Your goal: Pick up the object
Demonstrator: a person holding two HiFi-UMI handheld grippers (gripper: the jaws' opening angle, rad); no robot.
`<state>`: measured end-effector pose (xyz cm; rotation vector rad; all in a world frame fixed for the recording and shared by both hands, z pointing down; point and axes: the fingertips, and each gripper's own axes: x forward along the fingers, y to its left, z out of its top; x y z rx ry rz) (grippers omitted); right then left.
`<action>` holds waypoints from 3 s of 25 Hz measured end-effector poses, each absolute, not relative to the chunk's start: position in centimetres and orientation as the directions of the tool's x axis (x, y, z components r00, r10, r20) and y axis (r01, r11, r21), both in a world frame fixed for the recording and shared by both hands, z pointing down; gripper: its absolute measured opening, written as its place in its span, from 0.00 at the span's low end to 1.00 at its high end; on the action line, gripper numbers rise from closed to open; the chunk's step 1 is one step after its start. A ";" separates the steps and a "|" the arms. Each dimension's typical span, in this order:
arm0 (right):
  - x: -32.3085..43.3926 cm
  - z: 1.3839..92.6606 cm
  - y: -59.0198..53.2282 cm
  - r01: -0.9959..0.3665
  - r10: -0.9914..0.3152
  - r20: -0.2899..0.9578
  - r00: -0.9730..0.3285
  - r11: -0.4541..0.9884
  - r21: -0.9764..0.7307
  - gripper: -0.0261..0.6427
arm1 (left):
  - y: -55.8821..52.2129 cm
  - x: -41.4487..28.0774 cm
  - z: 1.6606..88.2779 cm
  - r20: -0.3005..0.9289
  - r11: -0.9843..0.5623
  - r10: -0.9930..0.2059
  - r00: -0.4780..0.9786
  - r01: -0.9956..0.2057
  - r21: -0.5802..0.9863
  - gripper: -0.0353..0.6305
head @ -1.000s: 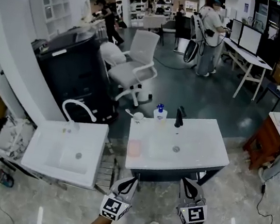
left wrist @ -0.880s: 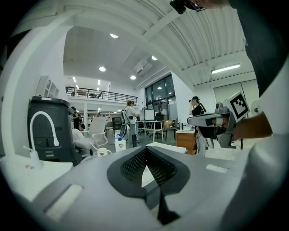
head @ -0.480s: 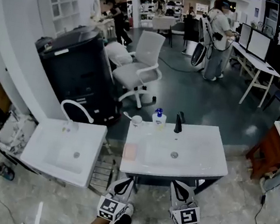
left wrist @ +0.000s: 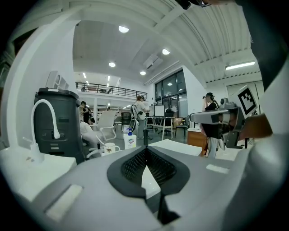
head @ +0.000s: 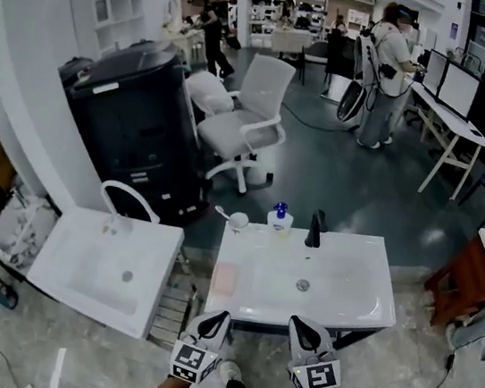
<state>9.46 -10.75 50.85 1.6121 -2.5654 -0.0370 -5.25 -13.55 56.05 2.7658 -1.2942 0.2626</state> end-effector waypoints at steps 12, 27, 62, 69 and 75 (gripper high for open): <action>7.6 50.5 -20.2 -0.875 -0.879 0.113 -0.464 0.474 0.098 0.04 | -22.7 -7.1 56.1 0.171 -0.603 -0.785 0.596 -0.797 0.009 0.08; 7.4 51.9 -25.8 -0.861 -0.858 0.153 -0.491 0.505 0.069 0.04 | -27.0 -7.4 57.1 0.211 -0.592 -0.784 0.584 -0.805 0.028 0.10; 8.6 58.1 -26.3 -0.731 -0.680 0.330 -0.655 0.681 -0.047 0.04 | -30.0 -8.4 75.4 0.696 -0.242 -0.692 0.190 -0.970 0.024 0.81; 8.5 57.7 -26.6 -0.723 -0.677 0.327 -0.659 0.690 -0.029 0.04 | -30.3 -8.8 77.2 0.731 -0.238 -0.663 0.161 -0.971 -0.001 0.79; 8.9 57.9 -26.4 -0.729 -0.682 0.328 -0.654 0.684 -0.030 0.04 | -30.5 -8.6 76.8 0.710 -0.257 -0.683 0.171 -0.966 -0.015 0.76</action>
